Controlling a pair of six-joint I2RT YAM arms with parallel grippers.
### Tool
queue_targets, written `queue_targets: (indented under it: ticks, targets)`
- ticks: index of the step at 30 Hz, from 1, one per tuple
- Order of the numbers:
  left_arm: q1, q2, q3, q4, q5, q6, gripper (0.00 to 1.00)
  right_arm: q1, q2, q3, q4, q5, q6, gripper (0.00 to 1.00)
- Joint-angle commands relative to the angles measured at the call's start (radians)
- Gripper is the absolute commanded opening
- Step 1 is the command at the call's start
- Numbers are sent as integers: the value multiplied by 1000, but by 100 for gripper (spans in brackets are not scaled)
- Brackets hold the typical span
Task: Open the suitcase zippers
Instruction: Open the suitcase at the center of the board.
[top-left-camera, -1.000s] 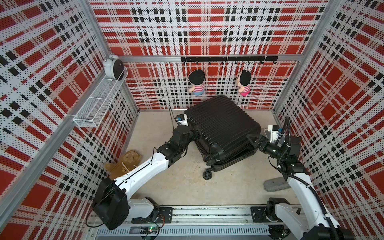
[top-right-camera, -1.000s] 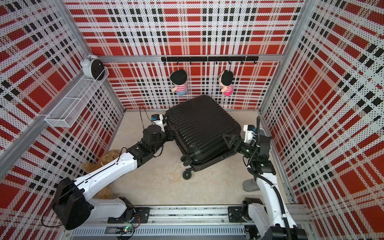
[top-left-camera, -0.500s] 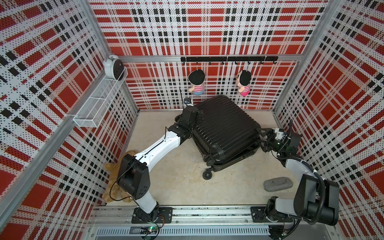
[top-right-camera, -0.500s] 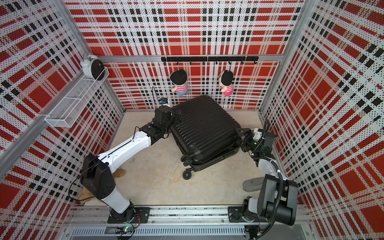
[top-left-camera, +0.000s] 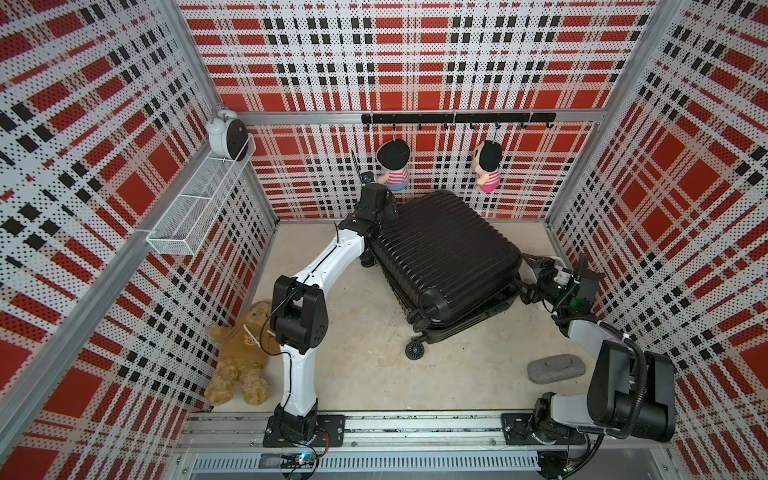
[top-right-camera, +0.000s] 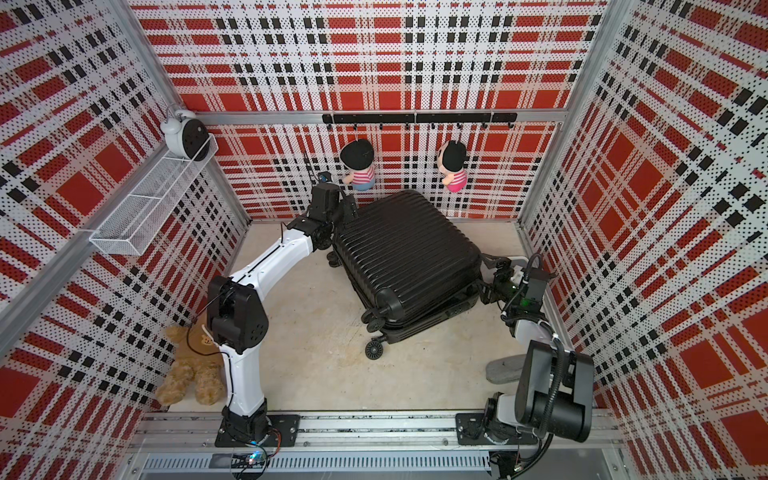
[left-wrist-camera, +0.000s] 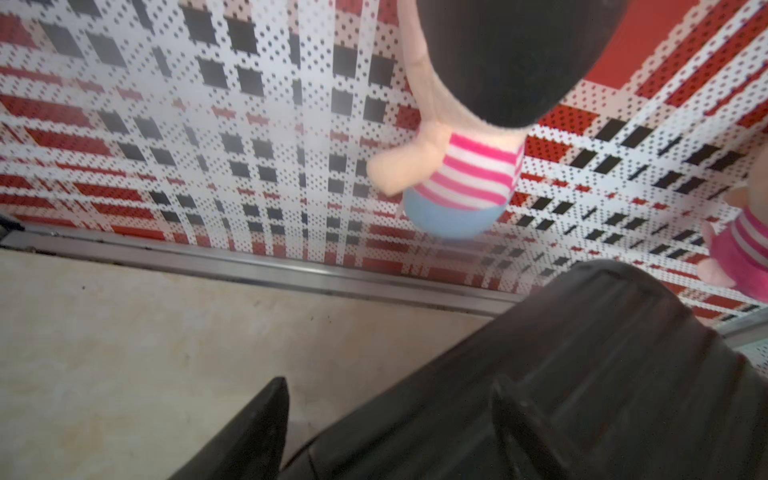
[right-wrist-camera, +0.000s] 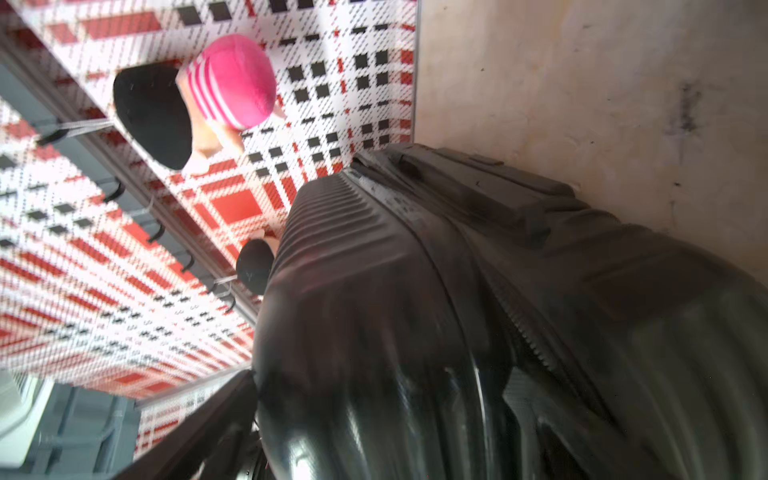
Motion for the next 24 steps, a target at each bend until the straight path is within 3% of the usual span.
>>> queue_targets:
  ticks: [1,6,12,16,18,20,22,24]
  targets:
    - [25,127,197,-123,-28,53,78,-1,-2,71,-342,149,-28,100]
    - [34,315,495,-212,-20,77,78,31,87,222,-600,206,-56,100]
    - [31,338,397,-153,-20,85,79,101,209,302,-619,212,-12,100]
    - [34,359,351,-137,-12,98,78,140,313,317,-513,154,-15,100]
    - [36,364,320,-135,-8,112,77,154,319,282,-354,105,-43,100]
    - [36,349,252,-115,0,122,76,166,300,184,12,30,-3,100]
    - [40,297,110,-24,28,123,75,177,296,97,406,-24,59,100]
    - [50,223,-53,93,58,105,75,200,327,81,647,-82,100,100]
